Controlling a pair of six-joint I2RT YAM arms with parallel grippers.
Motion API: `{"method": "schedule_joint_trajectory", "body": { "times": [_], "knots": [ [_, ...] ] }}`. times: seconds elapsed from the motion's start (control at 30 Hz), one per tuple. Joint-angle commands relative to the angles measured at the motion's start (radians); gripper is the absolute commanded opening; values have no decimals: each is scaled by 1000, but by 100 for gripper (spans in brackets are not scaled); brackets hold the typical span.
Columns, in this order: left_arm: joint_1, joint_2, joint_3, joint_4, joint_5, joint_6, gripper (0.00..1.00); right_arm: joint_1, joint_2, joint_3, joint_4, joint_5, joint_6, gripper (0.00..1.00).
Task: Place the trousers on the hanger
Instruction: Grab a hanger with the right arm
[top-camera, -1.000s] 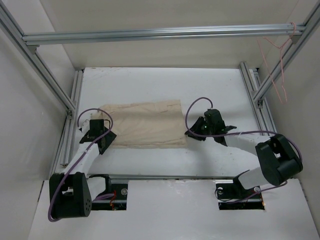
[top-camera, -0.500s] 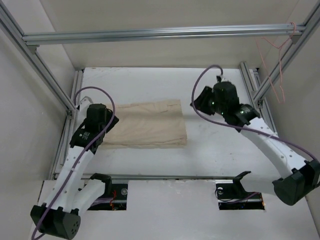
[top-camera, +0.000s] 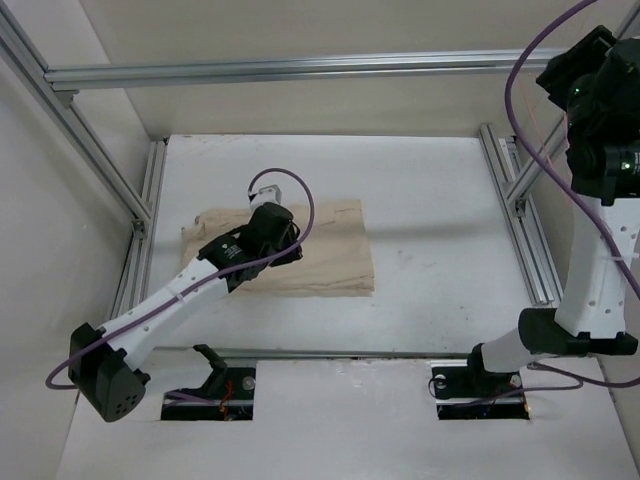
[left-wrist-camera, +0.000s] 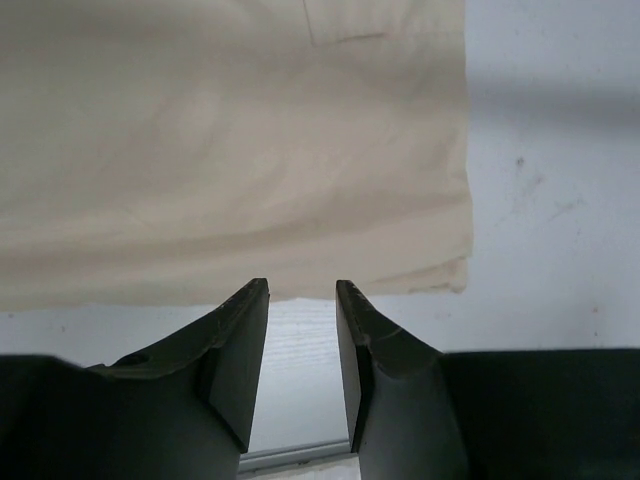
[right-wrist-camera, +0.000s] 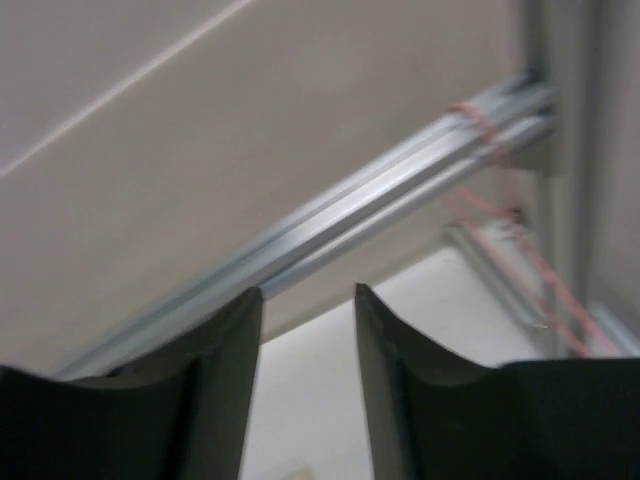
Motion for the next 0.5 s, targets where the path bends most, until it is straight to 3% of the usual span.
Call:
{"method": "schedule_joint_trajectory", "body": {
  "times": [0.0,0.07,0.2,0.47],
  "knots": [
    [-5,-14,-24,42,87,28,31,-123,37,-1,-140,66,-60,59],
    [-1,-25,-47,43,113,31,33,-192,39,-15,-164,48,-80,69],
    [9,-30,-83,63,146,39,35,-274,54,-33,-227,-64,-111,80],
    [27,22,-83,118,209,53,37,-286,54,-199,-184,-163,-120,83]
  ]
}}
